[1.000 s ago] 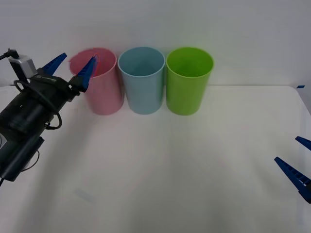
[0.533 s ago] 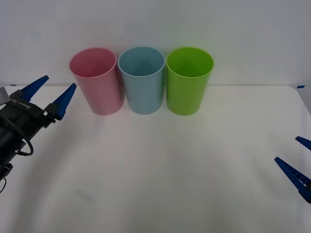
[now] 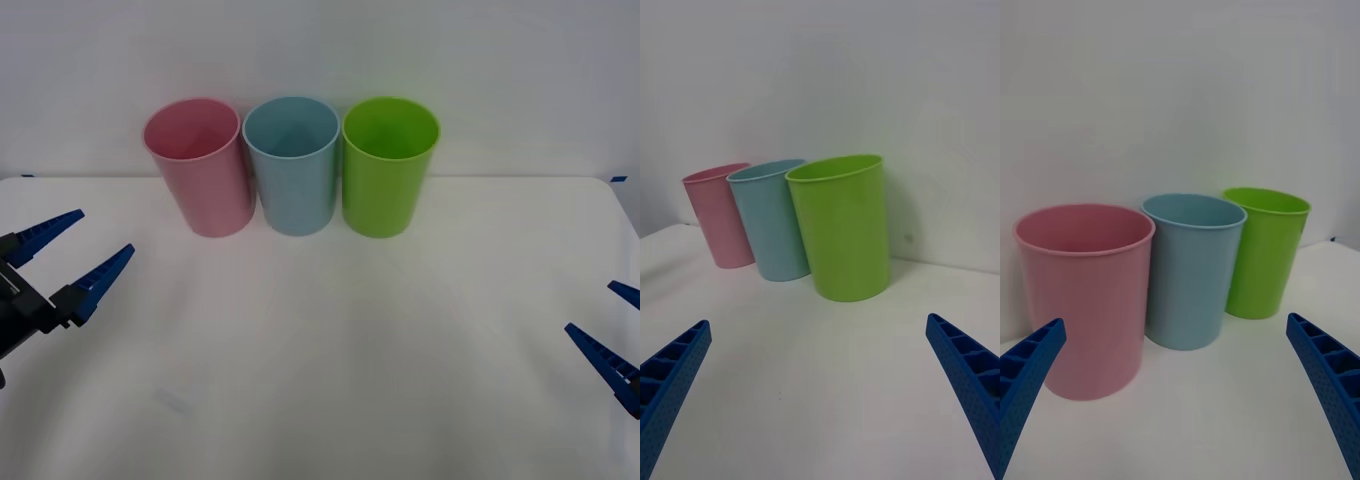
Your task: Grasp the object on the table and drop it into the matching bin: aluminum can to the light blue bin, PET bottle to the pink bin.
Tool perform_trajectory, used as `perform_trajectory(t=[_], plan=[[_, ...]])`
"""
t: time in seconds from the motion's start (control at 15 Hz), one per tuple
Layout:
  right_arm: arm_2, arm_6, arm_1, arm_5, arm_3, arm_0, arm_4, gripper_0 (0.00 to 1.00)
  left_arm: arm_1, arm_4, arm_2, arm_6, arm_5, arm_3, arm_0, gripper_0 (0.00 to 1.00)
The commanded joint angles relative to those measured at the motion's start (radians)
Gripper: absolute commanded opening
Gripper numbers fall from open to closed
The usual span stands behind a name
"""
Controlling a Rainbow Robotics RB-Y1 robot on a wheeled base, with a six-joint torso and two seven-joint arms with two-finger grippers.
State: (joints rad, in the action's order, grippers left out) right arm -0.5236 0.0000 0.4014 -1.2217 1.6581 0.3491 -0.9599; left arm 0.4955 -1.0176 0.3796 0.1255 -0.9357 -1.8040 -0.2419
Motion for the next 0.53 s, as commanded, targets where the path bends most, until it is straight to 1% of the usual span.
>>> perform_trajectory(t=[0.07, 0.4, 0.47, 0.53], plan=[[0.000, 0.000, 0.000, 0.000, 0.000, 0.000, 0.000, 1.00, 0.000, -0.018, 0.059, -0.017, -0.107, 0.002, -0.028, 1.00], [0.000, 0.000, 0.000, 0.000, 0.000, 0.000, 0.000, 1.00, 0.002, -0.019, 0.160, -0.058, -0.245, 0.002, -0.094, 1.00], [0.000, 0.000, 0.000, 0.000, 0.000, 0.000, 0.000, 1.00, 0.003, -0.019, 0.168, -0.066, -0.258, 0.000, -0.106, 1.00], [0.000, 0.000, 0.000, 0.000, 0.000, 0.000, 0.000, 1.00, 0.005, -0.019, 0.173, -0.101, -0.259, 0.002, -0.122, 1.00]])
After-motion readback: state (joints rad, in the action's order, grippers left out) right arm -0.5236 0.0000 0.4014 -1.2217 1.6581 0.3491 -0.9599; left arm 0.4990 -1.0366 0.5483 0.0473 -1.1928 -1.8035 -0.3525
